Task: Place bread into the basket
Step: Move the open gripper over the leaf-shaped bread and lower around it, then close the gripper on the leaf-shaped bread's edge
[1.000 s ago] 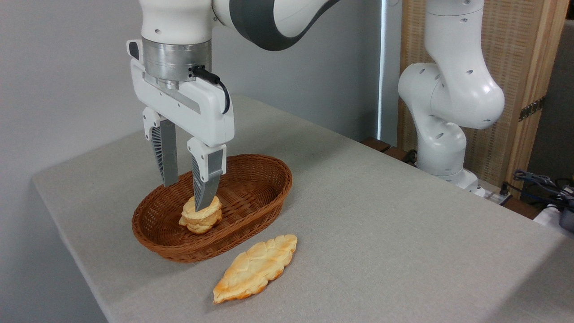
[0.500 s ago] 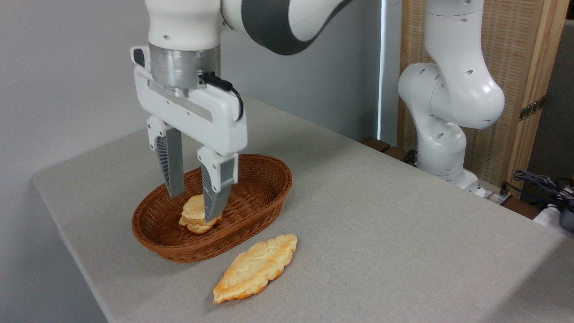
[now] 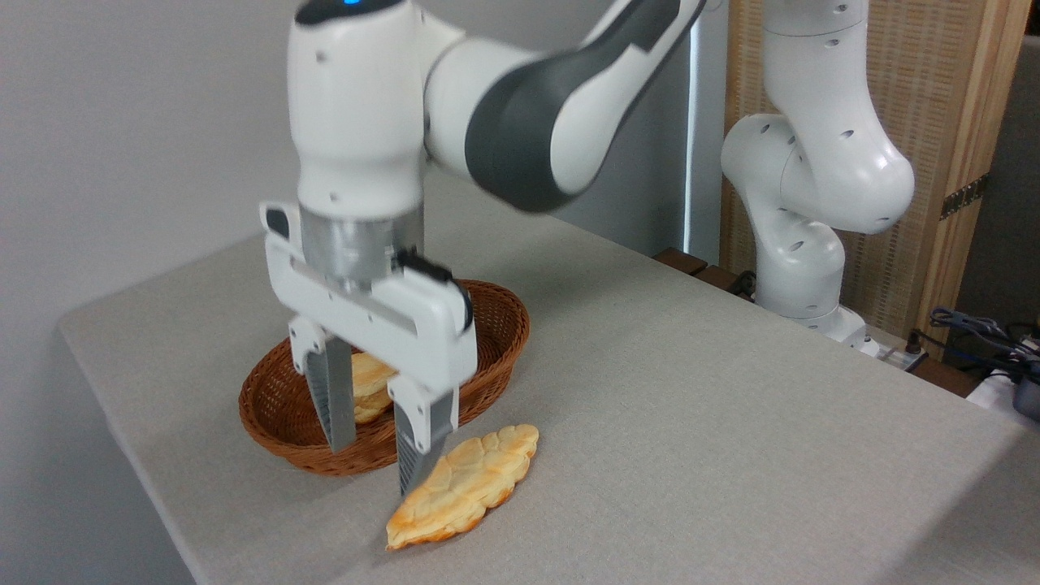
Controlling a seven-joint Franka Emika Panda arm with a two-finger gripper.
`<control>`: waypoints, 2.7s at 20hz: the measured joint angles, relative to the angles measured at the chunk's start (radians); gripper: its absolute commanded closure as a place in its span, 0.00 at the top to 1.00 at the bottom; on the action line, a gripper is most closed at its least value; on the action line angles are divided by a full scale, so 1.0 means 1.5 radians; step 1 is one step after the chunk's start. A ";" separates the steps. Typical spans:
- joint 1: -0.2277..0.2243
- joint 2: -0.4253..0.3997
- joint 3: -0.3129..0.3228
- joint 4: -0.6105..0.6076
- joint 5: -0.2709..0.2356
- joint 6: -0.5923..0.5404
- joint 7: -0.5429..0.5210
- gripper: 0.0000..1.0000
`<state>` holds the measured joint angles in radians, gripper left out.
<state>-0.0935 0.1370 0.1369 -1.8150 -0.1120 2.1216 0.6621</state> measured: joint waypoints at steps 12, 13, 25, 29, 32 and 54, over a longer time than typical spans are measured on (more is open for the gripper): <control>0.014 0.029 0.008 -0.031 0.000 0.017 0.064 1.00; 0.016 0.030 0.009 -0.033 0.000 0.017 0.068 1.00; 0.016 0.045 0.002 -0.042 0.000 0.017 0.072 1.00; 0.014 0.046 0.000 -0.042 0.000 0.017 0.072 0.99; 0.014 0.046 -0.001 -0.042 0.000 0.017 0.073 0.76; 0.013 0.048 -0.001 -0.051 0.000 0.016 0.105 0.36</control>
<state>-0.0743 0.2095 0.1351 -1.8913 -0.1115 2.1462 0.8201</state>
